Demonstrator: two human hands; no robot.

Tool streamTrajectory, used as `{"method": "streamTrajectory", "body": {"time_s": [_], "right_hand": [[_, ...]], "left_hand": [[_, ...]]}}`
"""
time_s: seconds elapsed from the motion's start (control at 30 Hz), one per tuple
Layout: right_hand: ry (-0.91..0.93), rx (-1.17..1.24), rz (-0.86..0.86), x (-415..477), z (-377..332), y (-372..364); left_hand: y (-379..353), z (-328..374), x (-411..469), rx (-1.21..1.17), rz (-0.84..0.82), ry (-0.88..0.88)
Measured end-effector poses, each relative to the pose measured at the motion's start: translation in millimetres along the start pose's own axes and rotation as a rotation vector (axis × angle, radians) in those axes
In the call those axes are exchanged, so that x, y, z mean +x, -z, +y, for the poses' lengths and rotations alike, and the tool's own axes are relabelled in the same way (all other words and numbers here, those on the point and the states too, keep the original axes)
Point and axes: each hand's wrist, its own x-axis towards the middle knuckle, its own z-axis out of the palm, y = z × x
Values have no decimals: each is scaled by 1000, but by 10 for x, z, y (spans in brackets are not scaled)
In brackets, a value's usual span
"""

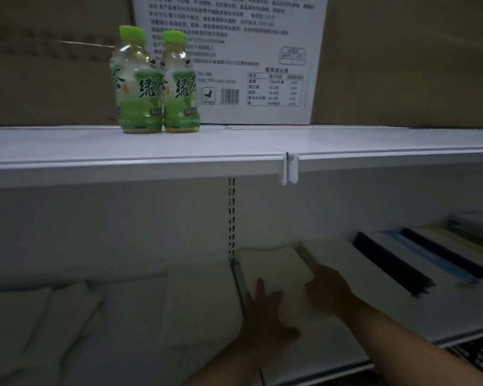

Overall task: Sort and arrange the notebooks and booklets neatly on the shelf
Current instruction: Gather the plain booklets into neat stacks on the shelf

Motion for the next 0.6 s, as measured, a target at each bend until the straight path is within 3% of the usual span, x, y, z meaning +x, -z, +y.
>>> {"method": "streamTrajectory", "body": {"time_s": [0.27, 0.4, 0.6], "right_hand": [[355, -419, 75, 147, 165, -402], [329, -304, 106, 231, 282, -556], [367, -315, 114, 75, 206, -463]], "left_hand": [[-96, -44, 123, 135, 45, 36], [-44, -46, 127, 201, 45, 16], [-33, -13, 63, 233, 84, -11]]}}
